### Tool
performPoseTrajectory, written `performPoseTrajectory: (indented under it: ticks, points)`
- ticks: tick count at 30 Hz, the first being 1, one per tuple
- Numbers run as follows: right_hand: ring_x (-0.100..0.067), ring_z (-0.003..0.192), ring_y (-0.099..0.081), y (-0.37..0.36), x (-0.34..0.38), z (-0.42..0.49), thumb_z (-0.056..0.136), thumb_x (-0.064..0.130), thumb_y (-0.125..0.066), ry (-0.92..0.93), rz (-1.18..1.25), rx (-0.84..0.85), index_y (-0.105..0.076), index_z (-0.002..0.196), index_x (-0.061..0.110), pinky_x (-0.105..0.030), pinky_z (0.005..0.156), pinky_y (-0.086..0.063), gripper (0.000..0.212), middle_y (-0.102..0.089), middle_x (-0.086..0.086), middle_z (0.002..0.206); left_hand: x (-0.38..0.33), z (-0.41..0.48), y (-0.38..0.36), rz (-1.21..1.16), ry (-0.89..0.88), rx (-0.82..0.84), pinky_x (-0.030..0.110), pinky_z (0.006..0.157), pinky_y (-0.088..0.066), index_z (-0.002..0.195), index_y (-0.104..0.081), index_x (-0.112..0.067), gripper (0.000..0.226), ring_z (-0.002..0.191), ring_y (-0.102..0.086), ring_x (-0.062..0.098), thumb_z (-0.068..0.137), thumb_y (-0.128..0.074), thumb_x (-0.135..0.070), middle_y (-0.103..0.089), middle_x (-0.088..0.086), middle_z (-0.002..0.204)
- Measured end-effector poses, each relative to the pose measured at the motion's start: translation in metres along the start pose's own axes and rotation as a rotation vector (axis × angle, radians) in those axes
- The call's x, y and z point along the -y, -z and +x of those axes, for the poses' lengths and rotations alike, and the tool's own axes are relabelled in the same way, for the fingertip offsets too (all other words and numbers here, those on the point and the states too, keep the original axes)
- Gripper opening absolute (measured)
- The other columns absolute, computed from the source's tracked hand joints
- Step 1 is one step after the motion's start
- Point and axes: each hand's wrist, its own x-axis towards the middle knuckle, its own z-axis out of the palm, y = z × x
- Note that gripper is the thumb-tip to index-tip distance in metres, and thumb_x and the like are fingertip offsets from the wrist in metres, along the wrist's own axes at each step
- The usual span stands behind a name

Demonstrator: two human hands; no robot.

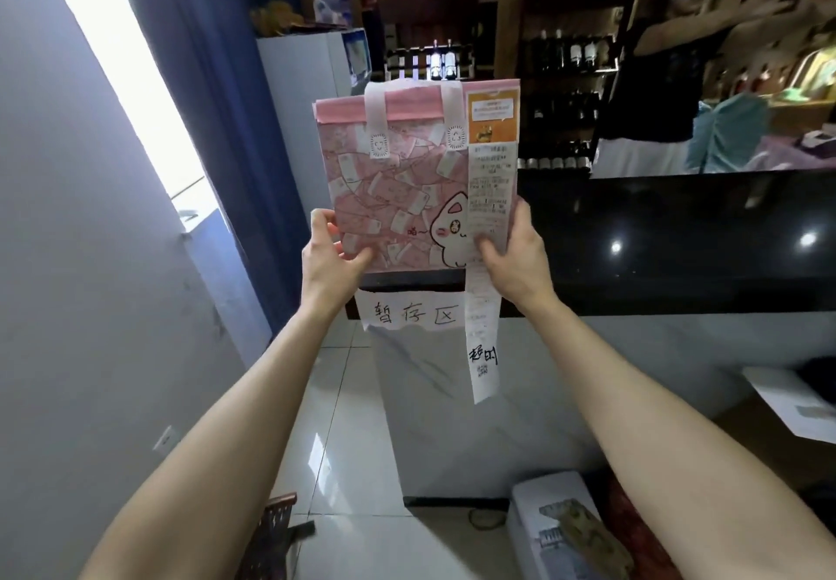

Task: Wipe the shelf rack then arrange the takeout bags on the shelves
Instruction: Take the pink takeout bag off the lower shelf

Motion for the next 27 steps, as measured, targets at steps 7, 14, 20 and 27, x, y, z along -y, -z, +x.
performPoseTrajectory:
  ticks: [7, 14, 20, 27]
  points:
    - [-0.021, 0.121, -0.068, -0.038, -0.057, 0.016, 0.096, 0.026, -0.077, -0.160, -0.074, 0.098, -0.051, 0.132, 0.022, -0.025, 0.086, -0.054, 0.044, -0.069, -0.001, 0.132, 0.060, 0.032, -0.031, 0.111, 0.114, 0.166, 0.045, 0.084, -0.069, 0.117, -0.042, -0.037, 0.063, 0.093, -0.078, 0.008, 0.085, -0.094, -0.026, -0.070, -0.010, 0.117]
    - [-0.019, 0.121, -0.068, -0.046, -0.075, 0.018, 0.098, 0.034, -0.076, -0.172, -0.065, 0.096, -0.053, 0.136, 0.019, -0.022, 0.085, -0.053, 0.047, -0.071, 0.001, 0.134, 0.088, 0.035, -0.038, 0.096, 0.156, 0.148, 0.045, 0.093, -0.065, 0.135, -0.038, -0.045, 0.080, 0.105, -0.075, 0.012, 0.080, -0.097, -0.041, -0.069, -0.009, 0.124]
    - [-0.011, 0.114, -0.067, -0.041, -0.075, 0.019, 0.095, 0.042, -0.078, -0.210, -0.043, 0.135, -0.052, 0.141, 0.021, -0.023, 0.084, -0.053, 0.057, -0.070, 0.004, 0.134, 0.087, 0.037, -0.036, 0.075, 0.165, 0.192, 0.032, 0.085, -0.063, 0.140, -0.044, -0.044, 0.079, 0.099, -0.073, 0.001, 0.080, -0.097, -0.042, -0.069, -0.017, 0.121]
    - [-0.021, 0.125, -0.068, -0.028, -0.075, 0.024, 0.090, 0.038, -0.084, -0.270, -0.113, 0.238, -0.048, 0.147, 0.019, -0.025, 0.084, -0.057, 0.071, -0.069, 0.001, 0.138, 0.079, 0.038, -0.025, 0.083, 0.173, 0.225, 0.027, 0.089, -0.058, 0.148, -0.045, -0.035, 0.087, 0.104, -0.068, -0.001, 0.079, -0.097, -0.045, -0.064, -0.021, 0.121]
